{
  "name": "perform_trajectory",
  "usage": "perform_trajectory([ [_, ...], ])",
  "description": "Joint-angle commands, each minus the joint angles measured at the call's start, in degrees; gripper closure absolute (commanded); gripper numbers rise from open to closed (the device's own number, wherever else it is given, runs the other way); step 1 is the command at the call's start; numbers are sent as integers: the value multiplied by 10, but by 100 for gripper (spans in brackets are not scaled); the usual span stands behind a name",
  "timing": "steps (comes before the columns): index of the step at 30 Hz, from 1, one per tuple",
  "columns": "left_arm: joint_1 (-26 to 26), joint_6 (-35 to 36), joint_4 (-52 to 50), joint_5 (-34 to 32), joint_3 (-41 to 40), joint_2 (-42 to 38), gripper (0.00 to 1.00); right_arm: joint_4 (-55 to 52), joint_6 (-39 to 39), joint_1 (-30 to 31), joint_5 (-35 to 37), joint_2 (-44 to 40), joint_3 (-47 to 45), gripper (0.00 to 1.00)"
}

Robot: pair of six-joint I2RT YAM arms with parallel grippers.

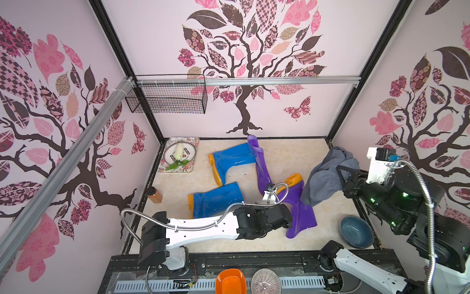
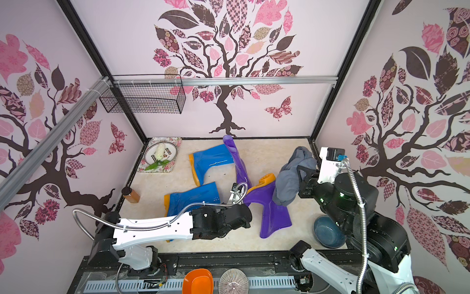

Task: Wipe the rubber boots with a cloth
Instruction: Place the rubber boot at the center of the board.

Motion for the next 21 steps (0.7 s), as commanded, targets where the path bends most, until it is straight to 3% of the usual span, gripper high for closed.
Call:
perform_trajectory([
  [1, -8, -37, 34, -7, 62, -36, 100, 7, -13, 1, 21, 14, 28, 100],
  [4, -11, -43, 27, -14, 64, -38, 100, 7, -17, 1, 17, 21, 28, 100],
  [7, -11, -74, 37, -23, 15, -43, 100, 10, -10, 1, 0, 18, 3, 100],
  [14, -12, -99, 101, -85, -146, -27, 100, 60, 52, 1, -122, -23, -174, 100],
  [21, -21, -94, 160, -63, -238, -17, 100, 131, 114, 1, -197, -81, -361, 100],
])
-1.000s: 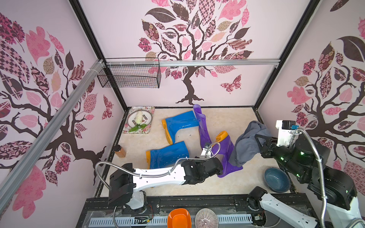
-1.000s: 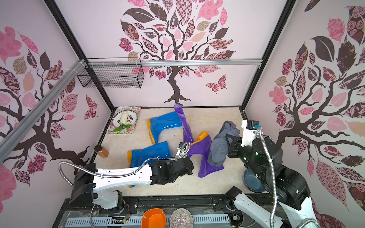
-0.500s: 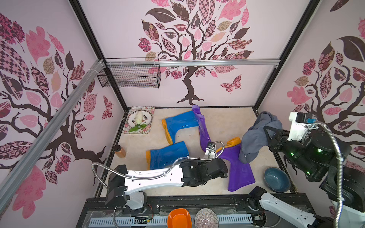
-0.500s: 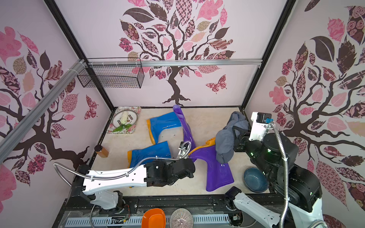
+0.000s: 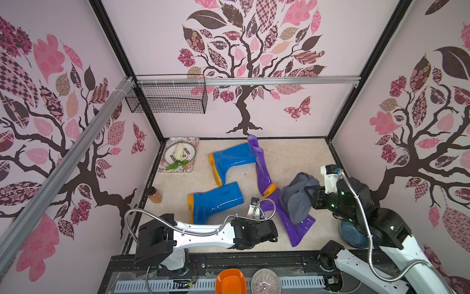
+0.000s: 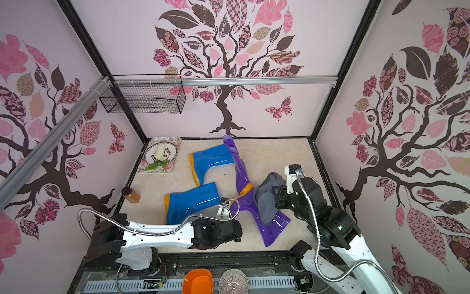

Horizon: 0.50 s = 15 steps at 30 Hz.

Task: Wipe the rubber boots with a cloth
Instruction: Place the rubber boot at the center of the board.

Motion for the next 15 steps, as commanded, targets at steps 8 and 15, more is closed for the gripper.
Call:
perform_trajectory([
  [8, -12, 81, 118, 22, -86, -11, 100, 102, 52, 1, -51, -7, -120, 100],
  [15, -12, 132, 104, 25, -109, -56, 100, 58, 15, 1, 10, 18, -42, 100],
])
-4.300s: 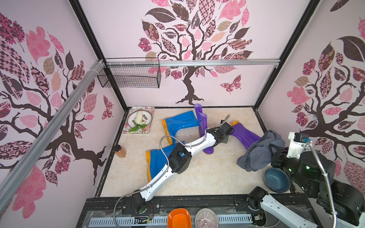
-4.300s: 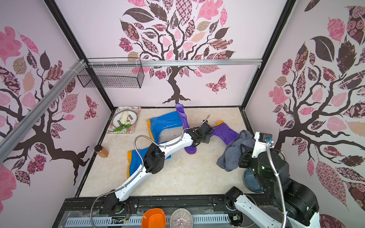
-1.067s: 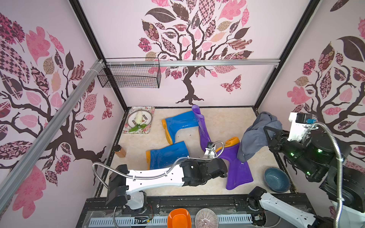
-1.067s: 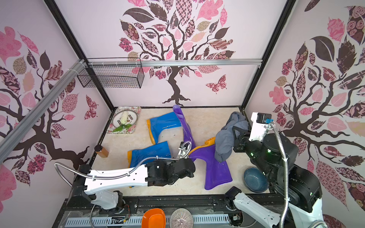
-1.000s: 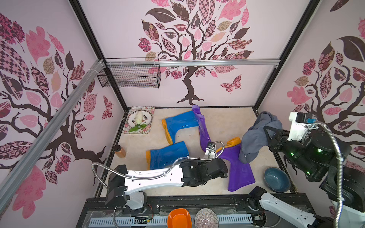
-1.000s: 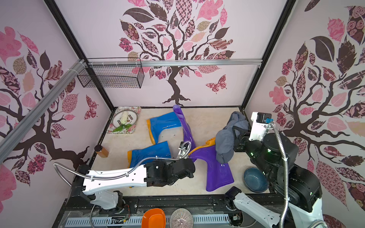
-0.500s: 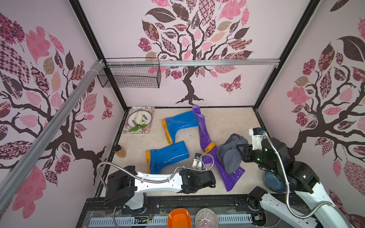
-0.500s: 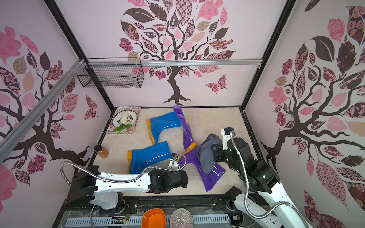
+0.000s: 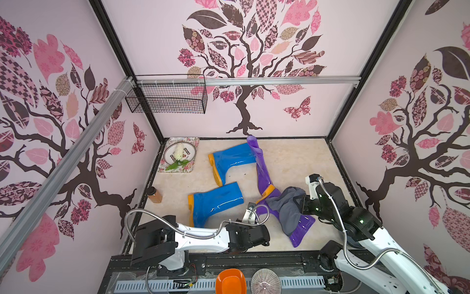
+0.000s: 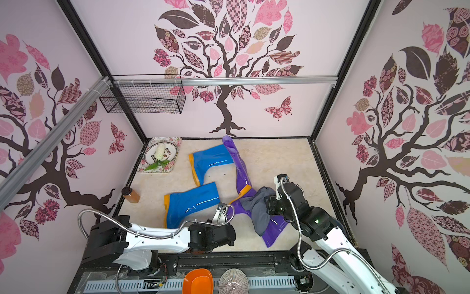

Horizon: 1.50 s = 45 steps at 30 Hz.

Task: Wipe the rubber boots with a cloth
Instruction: Place the rubber boot at the center of the board.

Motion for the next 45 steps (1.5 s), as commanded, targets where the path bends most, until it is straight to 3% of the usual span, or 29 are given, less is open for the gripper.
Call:
perform_trajectory([
  [1, -10, 55, 7, 28, -5, -33, 100, -6, -20, 1, 42, 3, 73, 100],
  [7, -11, 97, -32, 44, 79, -48, 100, -38, -45, 1, 64, 33, 152, 100],
  [10, -12, 81, -30, 54, 71, -52, 100, -44, -46, 1, 54, 31, 156, 100],
  [14, -18, 50, -14, 64, 21, -50, 100, -32, -42, 1, 12, 16, 113, 100],
  [19, -30, 39, -5, 32, -16, -17, 100, 6, -23, 1, -54, -1, 22, 100],
  [26, -30, 97, 83, 39, -83, -3, 63, 82, -2, 1, -106, 16, -76, 100],
  [32, -32, 133, 147, 73, -144, -21, 48, 107, -1, 1, -107, 34, -85, 100],
  [37, -32, 162, 174, 86, -167, -32, 47, 78, -14, 1, -93, 41, -43, 100],
  [45, -31, 166, 206, 60, -169, -27, 50, -12, -55, 1, 7, 14, 76, 100],
])
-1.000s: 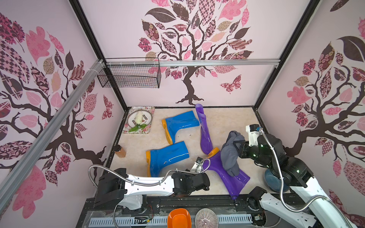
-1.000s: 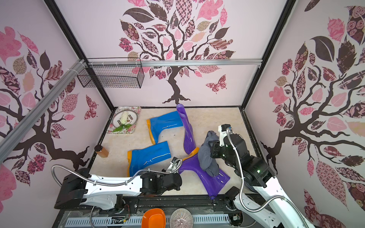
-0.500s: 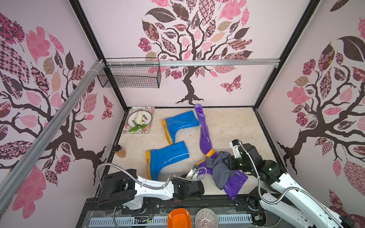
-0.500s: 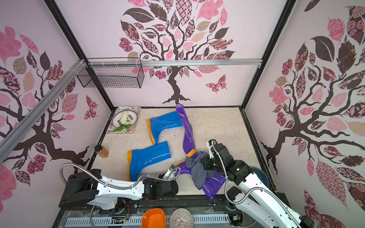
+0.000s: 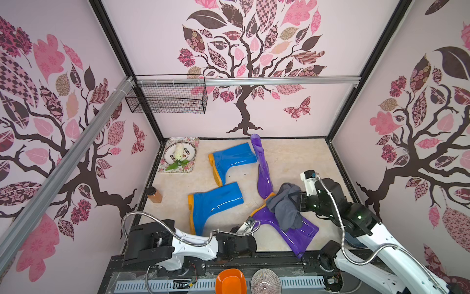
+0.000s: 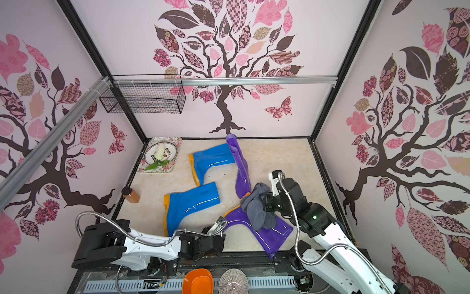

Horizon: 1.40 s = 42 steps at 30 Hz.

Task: Wipe the rubber boots with a cloth
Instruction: Place the rubber boot at the center of the board, then wipe the dirt off the rubber boot.

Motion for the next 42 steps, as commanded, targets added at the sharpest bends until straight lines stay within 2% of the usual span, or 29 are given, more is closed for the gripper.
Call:
perform_trajectory([
  [1, -2, 18, 47, -20, -5, 0, 51, -47, -27, 1, 62, -9, 51, 100],
  [5, 0, 38, 79, -43, 0, 21, 61, -57, -33, 1, 64, -10, 65, 100],
  [7, -1, 52, 87, -47, 9, 31, 73, -61, -35, 1, 66, -11, 68, 100],
  [9, 0, 64, 90, -47, 18, 33, 90, -65, -36, 1, 76, -15, 71, 100],
  [11, 0, 73, 90, -41, 31, 23, 100, -72, -38, 1, 80, -17, 82, 100],
  [21, -9, 36, -14, 1, 97, -59, 100, -95, -48, 1, 85, -13, 123, 100],
  [29, -13, -22, -29, 29, 48, -45, 100, -85, -42, 1, 52, -13, 90, 100],
  [33, -14, -27, -33, 22, 42, -14, 100, -47, -18, 1, -1, -19, 29, 100],
  [37, -13, -22, -25, 19, 42, 18, 100, 25, 1, 1, -109, -13, -52, 100],
  [42, -14, -28, -19, -5, 25, 25, 77, 135, 39, 1, -166, 27, -155, 100],
])
